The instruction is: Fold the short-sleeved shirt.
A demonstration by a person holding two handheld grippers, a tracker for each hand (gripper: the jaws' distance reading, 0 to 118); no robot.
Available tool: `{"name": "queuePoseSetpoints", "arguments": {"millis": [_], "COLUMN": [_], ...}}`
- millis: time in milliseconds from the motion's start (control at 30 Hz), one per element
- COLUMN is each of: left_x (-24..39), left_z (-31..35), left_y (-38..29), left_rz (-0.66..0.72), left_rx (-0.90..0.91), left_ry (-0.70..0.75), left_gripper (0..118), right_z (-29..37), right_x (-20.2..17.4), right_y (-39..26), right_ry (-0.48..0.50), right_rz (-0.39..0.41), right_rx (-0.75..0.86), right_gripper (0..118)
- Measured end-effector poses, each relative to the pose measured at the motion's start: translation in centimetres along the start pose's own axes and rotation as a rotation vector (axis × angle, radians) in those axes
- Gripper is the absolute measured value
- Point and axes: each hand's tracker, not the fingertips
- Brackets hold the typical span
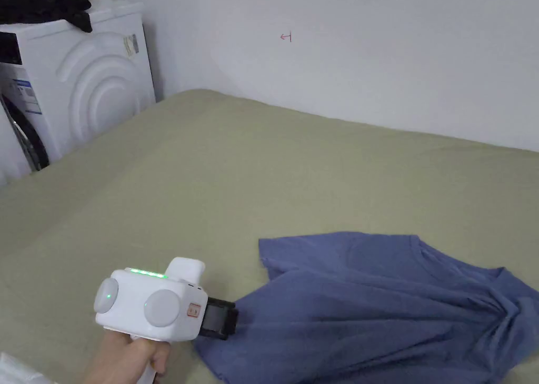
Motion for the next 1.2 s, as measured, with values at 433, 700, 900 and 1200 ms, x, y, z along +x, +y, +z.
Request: {"name": "queuePoseSetpoints", "arguments": {"millis": [433, 700, 900, 1200], "left_x": [2.4, 1.8, 2.1, 2.1], "left_z": [-1.7, -2.7, -2.6, -2.9], "left_y": [-0.3, -0.4, -0.5, -0.4], "left_rz": [-0.078, -0.070, -0.079, -0.103], "left_rx": [-0.010, -0.017, -0.017, -0.020], "left_ry": [-0.047, -0.026, -0.033, -0.031], "left_gripper": [3, 3, 3, 3], "right_z": [-5.6, -15.6, -27.8, -39.3], "right_x": [5.1, 10.6, 13.6, 14.2], "right_y": [1.1, 6.2, 10.4, 8.0], "right_ry": [-0.079, -0.112, -0.045, -0.082], "right_rz": [-0.017, -0.012, -0.044, 0.071], "right_rx": [-0.081, -0.162, -0.330, -0.600], "right_gripper": [3, 5, 36, 102]}}
